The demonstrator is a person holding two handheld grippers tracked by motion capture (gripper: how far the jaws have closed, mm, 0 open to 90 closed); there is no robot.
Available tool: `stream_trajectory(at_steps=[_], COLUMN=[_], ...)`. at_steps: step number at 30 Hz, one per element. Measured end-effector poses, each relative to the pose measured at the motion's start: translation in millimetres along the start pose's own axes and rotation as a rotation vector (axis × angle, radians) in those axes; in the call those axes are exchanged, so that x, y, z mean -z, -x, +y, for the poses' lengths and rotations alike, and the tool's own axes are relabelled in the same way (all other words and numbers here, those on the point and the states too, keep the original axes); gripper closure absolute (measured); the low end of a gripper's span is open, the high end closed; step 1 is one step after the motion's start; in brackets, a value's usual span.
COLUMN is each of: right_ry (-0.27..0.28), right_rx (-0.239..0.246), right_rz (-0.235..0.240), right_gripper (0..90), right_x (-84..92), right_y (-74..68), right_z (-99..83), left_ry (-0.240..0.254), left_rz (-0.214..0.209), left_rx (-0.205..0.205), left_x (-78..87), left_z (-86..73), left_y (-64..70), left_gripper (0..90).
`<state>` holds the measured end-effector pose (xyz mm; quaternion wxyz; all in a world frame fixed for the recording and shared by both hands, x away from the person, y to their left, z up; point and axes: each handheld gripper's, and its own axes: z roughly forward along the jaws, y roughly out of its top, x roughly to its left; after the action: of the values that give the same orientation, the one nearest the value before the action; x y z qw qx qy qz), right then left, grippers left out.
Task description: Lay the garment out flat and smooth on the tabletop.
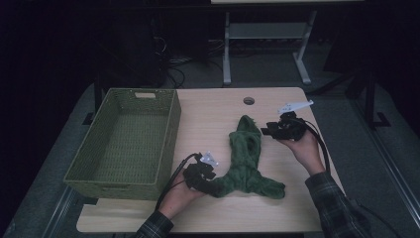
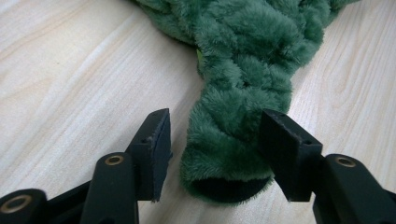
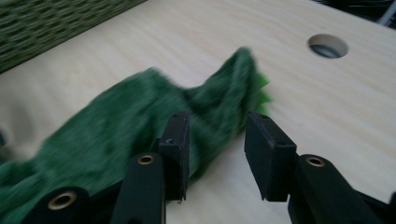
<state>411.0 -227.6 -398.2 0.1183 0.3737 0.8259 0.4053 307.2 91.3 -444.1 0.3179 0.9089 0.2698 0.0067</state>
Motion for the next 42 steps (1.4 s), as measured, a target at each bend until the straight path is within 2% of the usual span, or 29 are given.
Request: stream_trajectory(at_steps=[3,5,7,11,14,15,19,23,25,27,29,31,33,36,39,42], right_ry=[-0.014,-0.021,-0.017,-0.005,0.000,0.001,-0.048,-0.056,-0.040,-0.034,-0.051,-0.082,-0.109,-0.140,-0.137,-0.123], right_rx=[0.008,0.027,0.032,0.058,0.061,0.069,0.058,0.020,0.038,0.063,0.070,0.071,0.077,0.095,0.097,0.090], right_rz=[0.010,0.028,0.048,0.085,0.106,0.105,0.070,0.092,0.081,0.049,0.025,0.017,0.020,0.019,0.020,0.012], right_gripper=[60.5,60.8,61.9,61.1,58.8,58.7,52.3,44.2,44.5,45.6,45.9,47.8,54.9,74.1,84.9,87.6], right_x=[6.6,9.0,9.8,5.4,-3.8,-7.9,-29.5,-39.6,-39.8,-41.1,-46.8,-55.3,-62.1,-68.7,-68.1,-60.9], right_y=[-13.4,-23.6,-33.2,-50.8,-62.7,-66.2,-74.3,-78.5,-84.6,-90.3,-91.7,-90.3,-89.5,-89.2,-86.8,-83.2], right_z=[-8.8,-15.4,-21.0,-25.3,-20.0,-17.8,-14.3,-15.5,-13.0,-9.4,-8.4,-11.0,-14.6,-18.8,-20.4,-19.7], left_ry=[0.014,-0.001,0.006,0.007,0.007,0.007,0.003,0.002,-0.004,-0.001,-0.004,-0.008,-0.009,-0.010,-0.012,-0.014], left_rz=[0.004,0.009,0.010,0.010,0.013,0.013,0.012,0.013,0.016,0.015,0.015,0.013,0.014,0.014,0.015,0.014], left_rx=[0.006,-0.021,-0.022,-0.020,-0.028,-0.029,-0.024,-0.021,-0.034,-0.027,-0.029,-0.029,-0.026,-0.024,-0.027,-0.023], left_x=[1.3,4.0,4.9,4.3,3.7,3.8,4.4,3.9,3.9,3.1,3.0,3.1,2.9,2.3,2.0,0.5], left_z=[0.2,0.7,1.0,1.0,1.2,1.2,0.6,0.3,0.6,0.6,0.6,0.3,0.0,-0.4,-0.5,-0.8], left_y=[1.3,0.8,2.0,4.0,4.0,4.0,3.3,2.8,2.2,3.2,3.1,2.4,1.9,1.5,1.3,1.2], left_gripper=[41.2,39.9,39.2,37.9,37.7,37.6,37.7,37.7,37.7,37.7,37.7,37.7,37.7,37.8,38.0,38.4])
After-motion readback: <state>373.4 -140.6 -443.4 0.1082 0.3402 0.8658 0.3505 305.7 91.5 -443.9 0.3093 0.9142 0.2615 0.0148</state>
